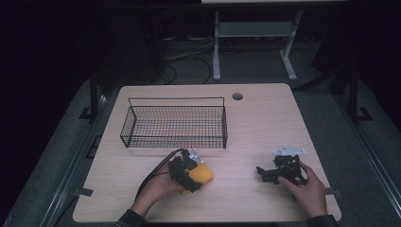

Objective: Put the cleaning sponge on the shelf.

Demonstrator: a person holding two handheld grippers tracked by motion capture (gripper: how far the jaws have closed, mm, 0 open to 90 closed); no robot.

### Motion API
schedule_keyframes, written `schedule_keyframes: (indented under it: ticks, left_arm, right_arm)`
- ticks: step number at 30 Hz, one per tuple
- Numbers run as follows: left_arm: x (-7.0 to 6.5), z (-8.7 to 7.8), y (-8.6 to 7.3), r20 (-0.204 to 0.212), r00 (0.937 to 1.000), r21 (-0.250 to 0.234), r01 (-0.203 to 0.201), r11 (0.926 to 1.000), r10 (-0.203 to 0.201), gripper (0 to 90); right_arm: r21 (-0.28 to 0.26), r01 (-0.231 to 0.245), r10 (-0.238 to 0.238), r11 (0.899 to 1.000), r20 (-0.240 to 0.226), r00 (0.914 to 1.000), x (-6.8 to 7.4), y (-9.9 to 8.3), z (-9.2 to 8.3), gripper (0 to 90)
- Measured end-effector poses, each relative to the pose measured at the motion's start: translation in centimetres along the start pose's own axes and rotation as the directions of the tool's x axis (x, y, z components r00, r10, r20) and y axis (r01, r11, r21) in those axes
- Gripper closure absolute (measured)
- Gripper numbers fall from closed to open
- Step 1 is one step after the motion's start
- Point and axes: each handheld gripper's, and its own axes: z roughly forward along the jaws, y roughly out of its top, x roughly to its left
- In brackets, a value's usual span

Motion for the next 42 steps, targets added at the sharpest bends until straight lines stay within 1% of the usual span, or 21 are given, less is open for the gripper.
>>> schedule_keyframes:
  ticks: [3, 4, 6, 11, 15, 20, 26, 29, 32, 38, 40, 42]
  left_arm:
    - [0.1, -0.1, 0.0, 0.003, 1.0000, -0.004, 0.005, 1.0000, -0.005, 22.1]
    - [0.1, -0.2, 0.0, 0.004, 1.0000, 0.001, 0.001, 1.0000, -0.001, 22.2]
    - [0.1, -0.3, -0.1, 0.004, 0.9999, -0.008, 0.014, 0.9999, -0.014, 22.1]
    - [0.2, -0.6, -0.1, 0.012, 0.9997, -0.009, 0.020, 0.9998, -0.020, 22.2]
    - [0.1, -0.9, 0.0, 0.020, 0.9996, -0.007, 0.020, 0.9998, -0.020, 22.3]
    - [0.1, -1.4, 0.2, 0.029, 0.9994, -0.016, 0.022, 0.9996, -0.021, 22.3]
    - [0.3, -2.3, 0.5, 0.028, 0.9994, -0.018, 0.018, 0.9997, -0.018, 22.3]
    - [0.4, -3.0, 0.8, 0.024, 0.9996, -0.025, 0.017, 0.9995, -0.017, 22.3]
    - [0.5, -3.3, 0.9, 0.023, 0.9995, -0.035, 0.020, 0.9992, -0.020, 22.3]
    - [0.8, -4.1, 1.7, 0.020, 0.9998, -0.034, 0.006, 0.9994, -0.005, 22.3]
    - [0.8, -4.2, 1.9, 0.020, 0.9998, -0.034, 0.007, 0.9994, -0.006, 22.3]
    - [1.1, -4.6, 2.2, 0.021, 0.9998, -0.033, 0.003, 0.9994, -0.002, 22.3]
  right_arm:
    - [0.000, 0.000, 0.000, 1.000, 0.000, 1.0000, 0.0, 0.0, 0.0, 0.0]
    - [0.001, 0.000, 0.000, 1.000, 0.000, 1.0000, 0.0, 0.0, 0.0, 0.0]
    - [0.000, -0.001, 0.001, 1.000, 0.000, 1.0000, 0.0, 0.0, 0.0, 0.0]
    - [0.002, -0.002, 0.002, 1.000, 0.000, 1.0000, 0.0, 0.0, 0.0, 0.0]
    - [0.001, -0.002, 0.002, 1.000, 0.000, 1.0000, 0.0, 0.0, 0.0, 0.0]
    - [0.001, -0.002, 0.002, 1.000, -0.001, 1.0000, 0.0, 0.0, 0.0, 0.0]
    - [0.001, -0.002, 0.002, 1.000, -0.001, 1.0000, 0.0, 0.0, 0.0, 0.0]
    - [0.001, -0.002, 0.002, 1.000, 0.000, 1.0000, 0.0, 0.0, 0.0, 0.0]
    - [0.001, -0.002, 0.002, 1.000, 0.000, 1.0000, 0.0, 0.0, 0.0, 0.0]
    - [0.001, -0.001, 0.001, 1.000, 0.000, 1.0000, 0.0, 0.0, 0.0, 0.0]
    - [0.000, -0.001, 0.001, 1.000, 0.000, 1.0000, 0.0, 0.0, 0.0, 0.0]
    - [0.001, -0.001, 0.001, 1.000, 0.000, 1.0000, 0.0, 0.0, 0.0, 0.0]
